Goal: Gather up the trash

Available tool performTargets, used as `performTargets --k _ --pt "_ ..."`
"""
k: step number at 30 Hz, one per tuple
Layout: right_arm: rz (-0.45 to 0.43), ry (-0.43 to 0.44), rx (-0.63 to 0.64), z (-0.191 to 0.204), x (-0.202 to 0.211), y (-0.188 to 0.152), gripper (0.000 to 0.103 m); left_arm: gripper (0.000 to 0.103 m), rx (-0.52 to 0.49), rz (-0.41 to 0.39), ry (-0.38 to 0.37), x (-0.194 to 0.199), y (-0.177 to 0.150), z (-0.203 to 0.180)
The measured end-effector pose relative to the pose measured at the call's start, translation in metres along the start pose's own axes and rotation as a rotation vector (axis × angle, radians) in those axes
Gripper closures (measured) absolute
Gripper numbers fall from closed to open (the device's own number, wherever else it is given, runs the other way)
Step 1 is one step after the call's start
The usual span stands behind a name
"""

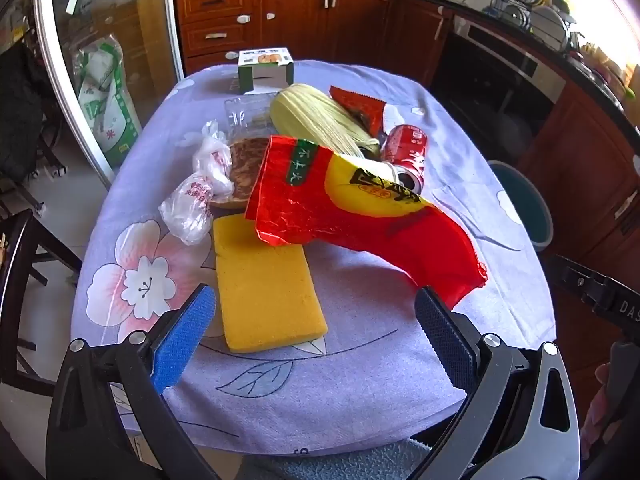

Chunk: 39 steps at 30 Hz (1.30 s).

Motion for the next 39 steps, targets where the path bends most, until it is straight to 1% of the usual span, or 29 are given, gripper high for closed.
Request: performTargets --k 3,4,6,7,10,17,39 --pt "0.027 0.013 -0.005 -0.001 -0.002 -0.002 0.006 0.003 -0.015 0.014 0.008 -0.003 -0.001 0.0" --pt "0.037 0.019 -0.01 -0.004 -0.003 0.0 0.006 0.003 0.0 0.001 0.007 0.0 0.002 0.001" --pt "0.036 0.013 -0.016 -0.008 -0.002 0.006 0.006 0.003 0.002 -0.005 0.013 0.003 0.003 0.003" --pt "0.013 -0.018 0.0 -0.001 -0.002 0.001 0.006 0.003 -0.005 -0.014 0.03 0.004 0.002 0.002" --pt "0.008 -0.021 0.002 -0.001 -0.001 0.001 0.006 0.003 -0.007 -0.032 0.04 0.008 0.001 0.0" --pt "0.009 -0.019 0.0 -0.001 -0.001 0.002 0.006 0.003 -0.02 -0.042 0.056 0.008 0.002 -0.001" --pt "0.018 -0.022 0.001 0.001 -0.004 0.003 0.006 0.003 -0.014 -0.045 0.066 0.013 0.003 0.004"
Point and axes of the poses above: each gripper's, at about its wrist camera, not at the fingertips, and x roughly against the way its jaws point, z to its left, y to its top, the point moved 4 cm from there along -x, roughly the way its jaws point, and after that the axes turned 1 degree about -y, right-handed, at the moved point
